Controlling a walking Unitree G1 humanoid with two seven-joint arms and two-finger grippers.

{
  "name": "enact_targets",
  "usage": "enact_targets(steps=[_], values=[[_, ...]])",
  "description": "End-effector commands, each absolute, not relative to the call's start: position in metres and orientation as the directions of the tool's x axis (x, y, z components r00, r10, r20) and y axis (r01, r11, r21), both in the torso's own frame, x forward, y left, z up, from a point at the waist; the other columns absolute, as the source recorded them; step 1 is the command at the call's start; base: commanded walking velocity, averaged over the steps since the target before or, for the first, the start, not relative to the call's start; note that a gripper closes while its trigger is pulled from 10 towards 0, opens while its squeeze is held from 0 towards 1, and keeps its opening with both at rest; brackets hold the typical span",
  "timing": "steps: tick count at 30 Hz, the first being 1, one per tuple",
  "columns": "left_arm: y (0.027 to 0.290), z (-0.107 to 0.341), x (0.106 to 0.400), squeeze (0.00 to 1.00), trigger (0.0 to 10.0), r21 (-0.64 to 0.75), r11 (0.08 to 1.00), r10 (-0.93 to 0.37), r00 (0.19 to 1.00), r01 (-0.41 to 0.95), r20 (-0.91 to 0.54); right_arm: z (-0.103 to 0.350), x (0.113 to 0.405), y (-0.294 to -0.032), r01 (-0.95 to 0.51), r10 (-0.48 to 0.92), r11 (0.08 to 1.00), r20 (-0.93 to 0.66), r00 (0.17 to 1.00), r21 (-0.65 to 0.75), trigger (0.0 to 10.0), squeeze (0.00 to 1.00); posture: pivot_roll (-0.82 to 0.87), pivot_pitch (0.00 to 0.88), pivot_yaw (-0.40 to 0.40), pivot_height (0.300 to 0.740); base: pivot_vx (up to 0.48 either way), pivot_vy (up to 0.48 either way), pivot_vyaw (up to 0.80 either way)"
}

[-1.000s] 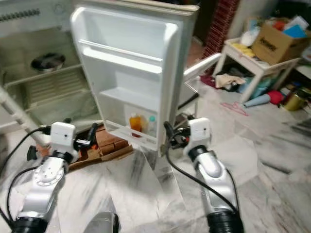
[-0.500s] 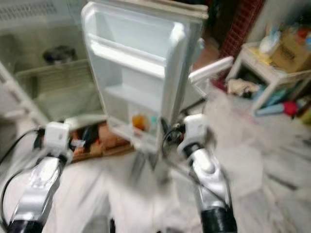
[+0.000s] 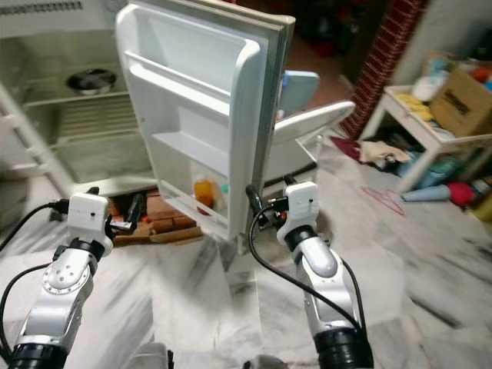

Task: Restocking fridge

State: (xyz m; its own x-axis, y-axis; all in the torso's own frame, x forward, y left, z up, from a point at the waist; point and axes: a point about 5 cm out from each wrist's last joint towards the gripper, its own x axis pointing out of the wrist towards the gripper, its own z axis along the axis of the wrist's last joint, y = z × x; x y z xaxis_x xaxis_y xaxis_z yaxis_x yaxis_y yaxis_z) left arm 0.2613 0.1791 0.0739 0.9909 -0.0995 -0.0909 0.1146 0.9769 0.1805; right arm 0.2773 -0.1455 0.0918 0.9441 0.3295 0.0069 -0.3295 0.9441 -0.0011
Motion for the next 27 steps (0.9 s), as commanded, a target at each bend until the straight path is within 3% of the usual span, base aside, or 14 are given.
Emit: enact_targets(steps=[1, 9, 21, 27], values=[[0.1803, 0.076, 0.2614, 0.0, 10.0, 0.195, 0.973, -0.104, 0.991, 0.12, -0.09, 0.0975, 0.2797, -0.1437, -0.336, 0.336, 0.942, 0.034, 0.941, -0.011, 10.0, 0.0, 0.06, 0.023, -0.028, 0.74, 0.0, -0.446, 0.77], [0.1824, 0.0754, 0.2608, 0.0, 10.0, 0.192, 0.976, -0.089, 0.992, 0.106, -0.094, 0.0977, 0.2799, -0.1431, -0.328, 0.328, 0.945, 0.043, 0.944, -0.01, 10.0, 0.0, 0.06, 0.03, -0.026, 0.74, 0.0, -0.394, 0.75], [0.1851, 0.0774, 0.2593, 0.0, 10.0, 0.184, 0.976, -0.105, 0.991, 0.118, -0.078, 0.0987, 0.2832, -0.1507, -0.255, 0.256, 0.967, 0.051, 0.965, -0.019, 10.0, 0.0, 0.06, 0.034, -0.026, 0.74, 0.0, 0.0, 0.0], [0.1838, 0.078, 0.2594, 0.0, 10.0, 0.175, 0.976, -0.115, 0.991, 0.126, -0.071, 0.0985, 0.2844, -0.1517, -0.241, 0.241, 0.971, 0.048, 0.969, -0.016, 10.0, 0.0, 0.05, 0.033, -0.026, 0.74, 0.277, 0.0, 0.0]])
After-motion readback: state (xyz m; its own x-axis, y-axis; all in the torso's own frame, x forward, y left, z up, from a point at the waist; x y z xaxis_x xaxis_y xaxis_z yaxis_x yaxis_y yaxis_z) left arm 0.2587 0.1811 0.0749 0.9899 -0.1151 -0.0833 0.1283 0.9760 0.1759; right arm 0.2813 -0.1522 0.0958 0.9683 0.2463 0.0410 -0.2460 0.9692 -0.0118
